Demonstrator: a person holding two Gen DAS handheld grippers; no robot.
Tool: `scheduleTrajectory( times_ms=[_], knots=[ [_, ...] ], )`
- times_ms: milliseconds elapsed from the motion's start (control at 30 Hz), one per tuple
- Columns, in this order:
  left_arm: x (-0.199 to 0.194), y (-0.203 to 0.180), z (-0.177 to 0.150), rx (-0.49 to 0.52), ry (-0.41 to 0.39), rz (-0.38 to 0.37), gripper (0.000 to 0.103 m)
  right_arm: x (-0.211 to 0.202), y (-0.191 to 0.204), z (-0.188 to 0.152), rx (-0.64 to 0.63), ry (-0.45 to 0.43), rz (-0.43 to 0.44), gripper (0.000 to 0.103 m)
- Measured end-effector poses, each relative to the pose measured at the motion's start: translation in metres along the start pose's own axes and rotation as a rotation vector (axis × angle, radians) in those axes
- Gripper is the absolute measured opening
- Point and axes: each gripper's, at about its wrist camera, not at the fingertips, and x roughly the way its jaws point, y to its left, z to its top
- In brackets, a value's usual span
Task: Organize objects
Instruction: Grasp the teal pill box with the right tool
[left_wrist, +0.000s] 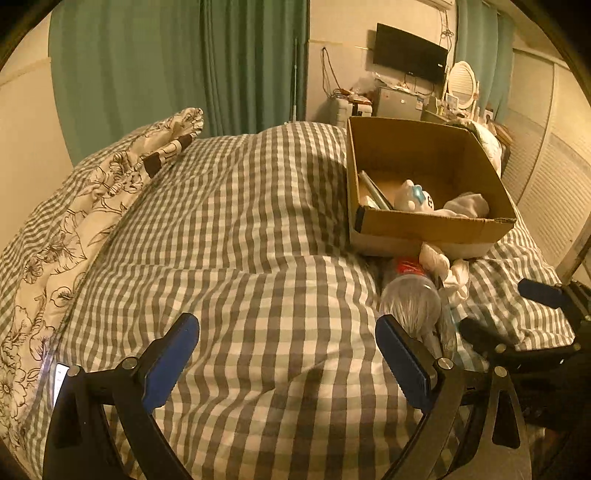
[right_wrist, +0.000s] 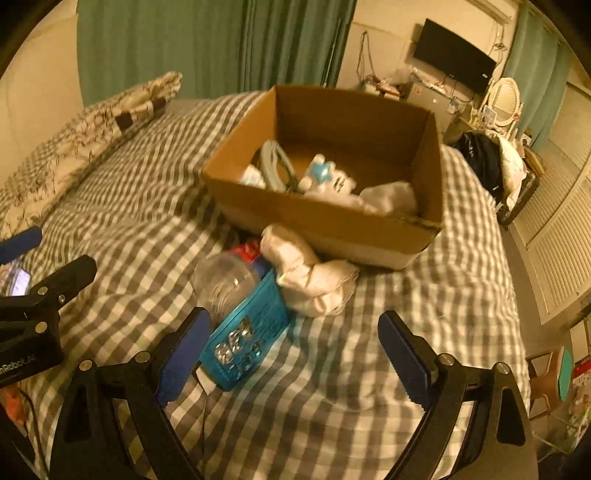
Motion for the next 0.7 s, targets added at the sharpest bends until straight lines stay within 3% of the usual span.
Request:
scheduleTrajectory(
  times_ms=[433,567,667,700],
  knots=[
    [0.006,0.000,-0.003,-0.006,0.030,0.013,0.099,0.026,0.025,-0.010,-0.031,0.071,0.049,0.090],
    [0.007,-0.002,-0.004,0.004,0.039,0.018,0.099,0.043,0.023,-0.016,-0.022,0.141,0.047,0.052],
    [0.007,-0.005,-0.005,0.016,0.047,0.025,0.099,0.038,0.018,-0.017,-0.011,0.136,0.065,0.024],
    [0.007,-0.006,-0.005,0.020,0.048,0.025,0.099,0.033,0.016,-0.016,-0.009,0.118,0.066,0.022]
  ],
)
